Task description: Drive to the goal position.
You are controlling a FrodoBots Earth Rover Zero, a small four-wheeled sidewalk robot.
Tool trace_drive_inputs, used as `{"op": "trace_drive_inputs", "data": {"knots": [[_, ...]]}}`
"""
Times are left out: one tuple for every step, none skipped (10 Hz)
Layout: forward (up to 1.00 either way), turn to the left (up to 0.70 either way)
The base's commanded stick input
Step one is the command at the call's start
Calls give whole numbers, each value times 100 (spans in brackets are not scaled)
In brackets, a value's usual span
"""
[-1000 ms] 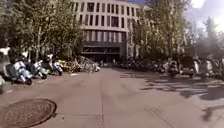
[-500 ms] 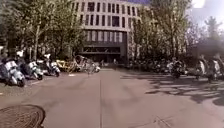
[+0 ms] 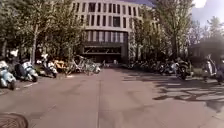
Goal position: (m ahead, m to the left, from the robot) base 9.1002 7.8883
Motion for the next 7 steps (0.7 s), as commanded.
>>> {"op": "trace_drive_inputs", "data": {"knots": [[70, -8], [70, -1], [70, 0], [70, 0], [70, 0], [70, 0], [70, 0]]}}
